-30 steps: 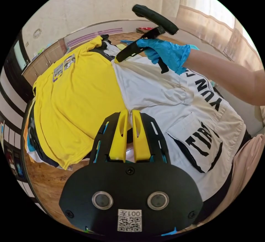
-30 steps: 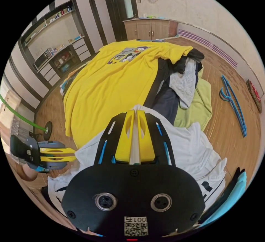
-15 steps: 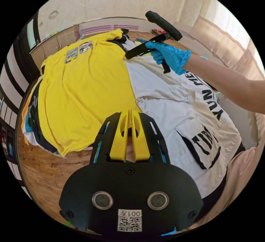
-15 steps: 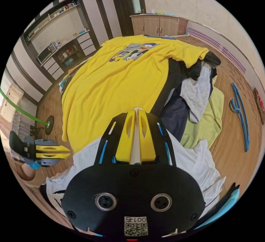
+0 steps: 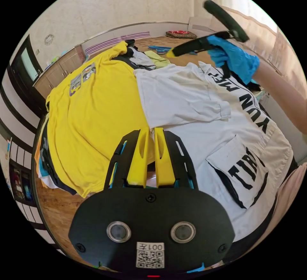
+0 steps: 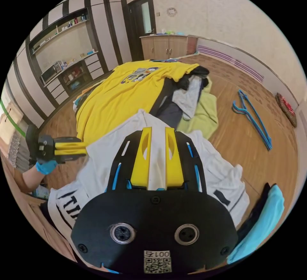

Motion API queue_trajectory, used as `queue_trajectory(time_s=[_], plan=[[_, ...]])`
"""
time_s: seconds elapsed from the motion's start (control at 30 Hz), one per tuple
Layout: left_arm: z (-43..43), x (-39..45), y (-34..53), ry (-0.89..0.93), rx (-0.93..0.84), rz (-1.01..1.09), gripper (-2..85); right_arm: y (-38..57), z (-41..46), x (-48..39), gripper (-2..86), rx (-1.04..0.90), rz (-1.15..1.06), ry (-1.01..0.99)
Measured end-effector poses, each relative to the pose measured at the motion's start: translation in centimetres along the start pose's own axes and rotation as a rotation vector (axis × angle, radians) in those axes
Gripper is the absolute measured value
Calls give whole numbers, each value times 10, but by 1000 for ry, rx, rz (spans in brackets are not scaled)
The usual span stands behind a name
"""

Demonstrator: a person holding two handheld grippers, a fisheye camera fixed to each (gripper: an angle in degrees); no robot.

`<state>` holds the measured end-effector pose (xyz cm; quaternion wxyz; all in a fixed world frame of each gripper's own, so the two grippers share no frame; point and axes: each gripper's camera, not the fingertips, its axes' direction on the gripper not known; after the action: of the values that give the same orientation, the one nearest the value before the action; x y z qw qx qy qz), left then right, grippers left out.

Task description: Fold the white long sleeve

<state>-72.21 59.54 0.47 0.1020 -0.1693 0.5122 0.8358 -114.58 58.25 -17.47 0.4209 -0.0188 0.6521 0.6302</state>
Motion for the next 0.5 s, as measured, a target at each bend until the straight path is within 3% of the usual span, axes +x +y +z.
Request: queue_trajectory(time_s=[0.3, 0.5], plan=[[-5, 17, -13, 7, -76, -42, 1, 146, -159, 56, 32, -101, 139, 308], [-27, 38, -25, -47, -111, -106, 0, 258, -216, 101, 47, -142, 420, 263]])
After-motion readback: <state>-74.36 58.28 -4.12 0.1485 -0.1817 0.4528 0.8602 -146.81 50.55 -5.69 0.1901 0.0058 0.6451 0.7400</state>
